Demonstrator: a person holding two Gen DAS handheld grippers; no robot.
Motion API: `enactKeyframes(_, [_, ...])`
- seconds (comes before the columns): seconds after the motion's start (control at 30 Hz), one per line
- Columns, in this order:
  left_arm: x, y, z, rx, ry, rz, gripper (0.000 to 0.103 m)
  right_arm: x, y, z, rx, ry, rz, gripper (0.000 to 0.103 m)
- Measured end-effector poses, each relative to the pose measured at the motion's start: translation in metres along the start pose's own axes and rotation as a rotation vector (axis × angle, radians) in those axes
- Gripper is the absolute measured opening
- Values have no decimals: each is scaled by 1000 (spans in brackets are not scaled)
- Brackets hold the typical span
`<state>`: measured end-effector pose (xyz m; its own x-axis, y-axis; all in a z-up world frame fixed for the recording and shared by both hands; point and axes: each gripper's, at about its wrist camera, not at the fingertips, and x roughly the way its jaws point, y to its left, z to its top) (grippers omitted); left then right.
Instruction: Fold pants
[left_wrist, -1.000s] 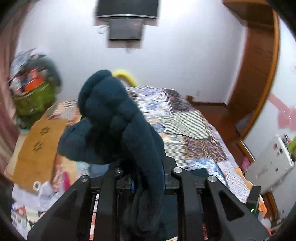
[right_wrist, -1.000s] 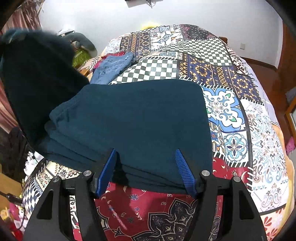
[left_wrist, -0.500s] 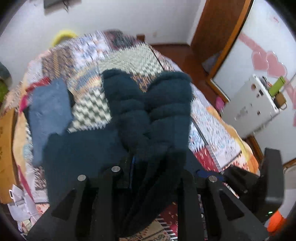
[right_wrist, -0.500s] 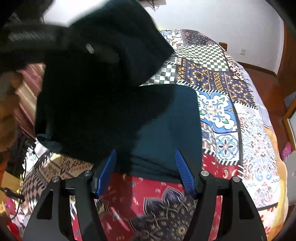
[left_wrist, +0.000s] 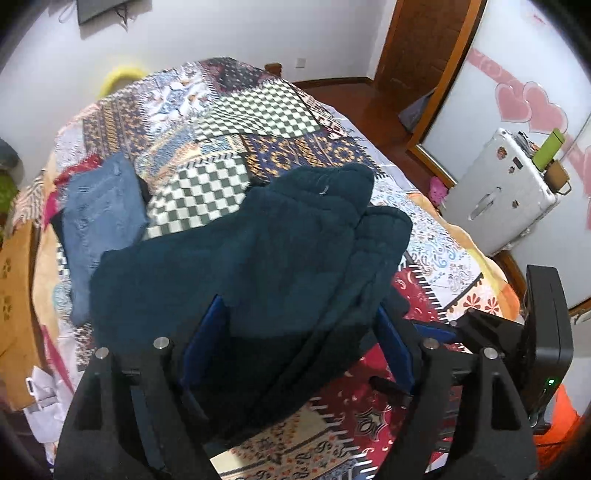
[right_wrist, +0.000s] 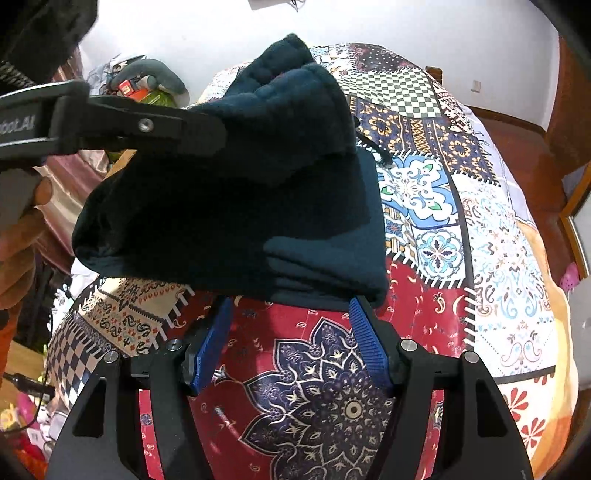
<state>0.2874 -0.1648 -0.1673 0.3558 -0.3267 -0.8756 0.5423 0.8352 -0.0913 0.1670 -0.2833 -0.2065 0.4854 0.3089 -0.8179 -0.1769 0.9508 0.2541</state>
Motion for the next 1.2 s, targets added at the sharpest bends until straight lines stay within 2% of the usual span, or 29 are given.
enactKeyframes(0.17, [-17, 10, -2, -17, -36, -5, 80, -2, 8, 1, -19, -5, 4, 63])
enactKeyframes(0.3, [-36, 20, -4, -25, -92, 22, 80, -3, 10, 1, -24, -12, 4, 63])
enactKeyframes(0.5, [-45, 56, -1, -64, -144, 134, 85, 1, 14, 0, -29, -5, 11, 63])
enactKeyframes(0.73, [-3, 115, 13, -103, -85, 269, 85, 10, 13, 2, -22, 18, 12, 63])
enactKeyframes(0.93, [61, 163, 36, -132, 30, 340, 85, 18, 13, 6, -29, 56, 8, 63])
enactKeyframes(1.03, [103, 184, 38, -93, 109, 452, 86, 23, 13, 6, -33, 77, 7, 63])
enactKeyframes(1.07, [114, 190, 35, -96, 144, 462, 88, 24, 13, 7, -32, 79, 6, 63])
enactKeyframes(1.1, [123, 197, 31, -103, 164, 457, 94, 25, 13, 8, -30, 79, 6, 63])
enactKeyframes(1.17, [125, 209, 20, -123, 132, 440, 102, 26, 11, 10, -25, 80, 11, 63])
enactKeyframes(1.2, [122, 211, 15, -124, 110, 444, 103, 26, 10, 11, -21, 79, 12, 63])
